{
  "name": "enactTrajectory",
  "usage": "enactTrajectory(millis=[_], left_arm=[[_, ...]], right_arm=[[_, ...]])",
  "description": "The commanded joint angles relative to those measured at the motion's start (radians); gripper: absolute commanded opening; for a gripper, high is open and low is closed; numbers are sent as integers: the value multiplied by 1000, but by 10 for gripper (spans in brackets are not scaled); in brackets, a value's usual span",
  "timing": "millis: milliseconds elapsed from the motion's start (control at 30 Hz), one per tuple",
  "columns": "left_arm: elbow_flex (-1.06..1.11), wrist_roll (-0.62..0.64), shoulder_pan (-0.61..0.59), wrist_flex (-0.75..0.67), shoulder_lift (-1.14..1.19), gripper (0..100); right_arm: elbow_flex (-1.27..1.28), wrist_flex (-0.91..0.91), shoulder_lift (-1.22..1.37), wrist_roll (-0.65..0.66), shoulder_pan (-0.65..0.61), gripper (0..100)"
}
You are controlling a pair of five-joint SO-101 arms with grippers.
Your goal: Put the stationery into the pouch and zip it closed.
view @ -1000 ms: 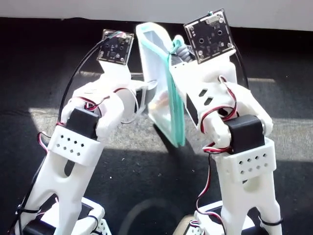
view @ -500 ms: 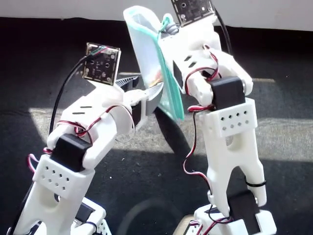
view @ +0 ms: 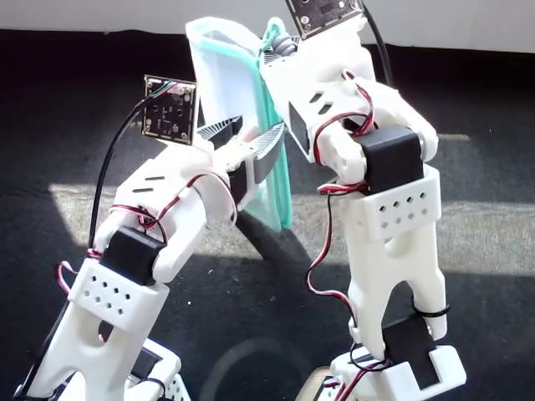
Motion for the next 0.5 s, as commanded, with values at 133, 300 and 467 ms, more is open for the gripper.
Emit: enactTrajectory(millis=[133,300,467], left_arm=[[-5,11,-140,-32,102,211],[-19,11,-183,-32,91,211],[-19,11,-186,-31,77,211]], right_arm=[[-64,2,-13,2,-8,5],[-58,-1,-7,2,-7,5],[-54,1,-4,5,-7,5]])
